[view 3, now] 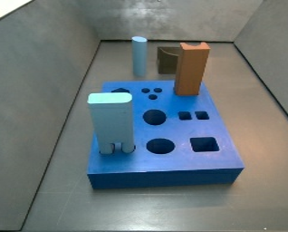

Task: Pick up the oval object. Move up. Move to above the board. Insert the oval object.
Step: Pick up the oval object.

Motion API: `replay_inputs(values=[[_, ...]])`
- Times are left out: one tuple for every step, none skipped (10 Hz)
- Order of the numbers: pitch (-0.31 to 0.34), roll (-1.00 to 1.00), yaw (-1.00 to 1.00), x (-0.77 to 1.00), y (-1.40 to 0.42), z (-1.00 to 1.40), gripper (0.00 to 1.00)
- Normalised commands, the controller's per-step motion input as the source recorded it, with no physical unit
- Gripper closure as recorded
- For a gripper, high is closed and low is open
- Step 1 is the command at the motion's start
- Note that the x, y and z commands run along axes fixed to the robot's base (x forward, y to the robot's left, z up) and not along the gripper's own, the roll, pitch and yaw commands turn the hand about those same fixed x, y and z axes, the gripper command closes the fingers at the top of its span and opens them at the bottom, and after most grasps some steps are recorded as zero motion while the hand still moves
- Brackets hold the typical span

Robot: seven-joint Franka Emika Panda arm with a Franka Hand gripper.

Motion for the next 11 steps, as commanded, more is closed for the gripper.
replay_inputs(values=[[-0.010,0.00,-0.01,-0.11,0.00,0.00,0.00],[-0.107,0.00,-0.12,0.00,-0.43,-0.41,0.00],[0.000,0.00,0.00,0.09,-0.41,-0.48,0.00],[0.003,0.05,0.18,0.07,-0.50,-0.51,0.00],[0.000,0.03,0.50,0.07,-0.52,-0.54,0.00],[-0.011,0.03,0.23,0.02,-0.60,-0.52,0.00],[-0.019,0.00,-0.33,0.00,-0.37,-0.26,0.00],[-0.024,0.00,-0.22,0.00,-0.27,-0.23,0.00],[-0.006,0.00,0.04,0.00,-0.23,-0.30,0.00],[0.000,0.03,0.19,0.00,-0.10,-0.31,0.00],[0.000,0.00,0.28,-0.01,-0.13,-0.43,0.00]])
